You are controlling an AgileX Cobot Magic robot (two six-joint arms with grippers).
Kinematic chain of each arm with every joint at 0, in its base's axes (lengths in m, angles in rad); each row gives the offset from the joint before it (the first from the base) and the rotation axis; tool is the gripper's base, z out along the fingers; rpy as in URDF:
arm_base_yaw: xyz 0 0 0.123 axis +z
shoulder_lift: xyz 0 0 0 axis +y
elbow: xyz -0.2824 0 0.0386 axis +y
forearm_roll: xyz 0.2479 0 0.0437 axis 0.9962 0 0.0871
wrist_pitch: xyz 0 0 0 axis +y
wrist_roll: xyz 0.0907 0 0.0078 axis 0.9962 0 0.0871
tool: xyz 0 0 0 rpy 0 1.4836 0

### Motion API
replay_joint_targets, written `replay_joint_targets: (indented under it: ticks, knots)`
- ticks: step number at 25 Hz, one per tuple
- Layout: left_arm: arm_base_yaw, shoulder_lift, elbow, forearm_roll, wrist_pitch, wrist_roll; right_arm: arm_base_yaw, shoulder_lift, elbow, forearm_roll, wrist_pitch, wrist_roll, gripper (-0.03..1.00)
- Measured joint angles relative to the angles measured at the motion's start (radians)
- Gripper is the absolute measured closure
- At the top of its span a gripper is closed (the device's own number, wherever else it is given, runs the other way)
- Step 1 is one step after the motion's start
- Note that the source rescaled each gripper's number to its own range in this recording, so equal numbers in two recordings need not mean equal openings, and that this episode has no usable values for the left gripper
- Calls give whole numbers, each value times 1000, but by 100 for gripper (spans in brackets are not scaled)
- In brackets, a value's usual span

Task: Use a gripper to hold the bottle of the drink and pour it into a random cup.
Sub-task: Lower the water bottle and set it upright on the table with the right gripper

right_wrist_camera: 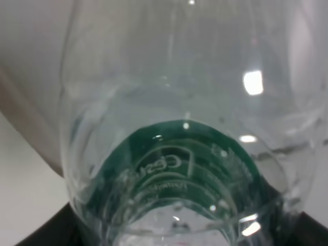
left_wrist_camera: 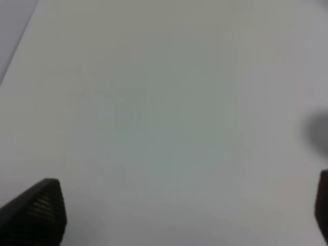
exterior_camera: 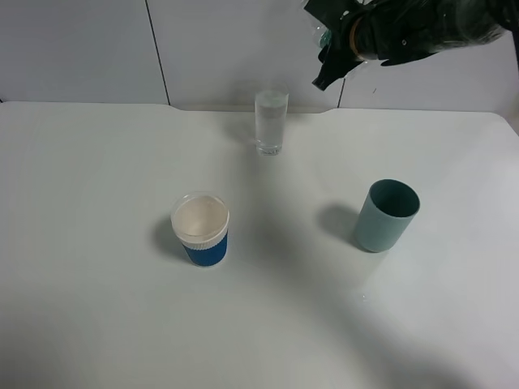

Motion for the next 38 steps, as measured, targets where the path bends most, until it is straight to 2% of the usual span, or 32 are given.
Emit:
replay_joint_targets:
  ticks: [4, 8, 14, 16, 20, 23, 28, 34, 38]
  knots:
    - [0, 0, 0, 0, 0, 0, -34, -43, 0, 121, -64, 4, 97]
    - [0, 0, 0, 0, 0, 0, -78, -80, 3, 294, -135, -79, 97]
    - [0, 0, 0, 0, 0, 0, -145, -104, 94, 610, -298, -372, 97]
    - [0, 0, 0, 0, 0, 0, -163, -105, 143, 717, -369, -482, 97]
    - [0, 0, 0, 0, 0, 0, -203, -106, 271, 864, -548, -661, 97]
    - [0, 0, 0, 0, 0, 0, -232, -106, 378, 918, -702, -775, 97]
    - [0, 0, 0, 0, 0, 0, -290, -106, 531, 940, -907, -824, 97]
    - [0, 0, 0, 0, 0, 0, -361, -107, 621, 940, -1038, -826, 97]
    - [0, 0, 0, 0, 0, 0, -400, -107, 652, 940, -1086, -826, 97]
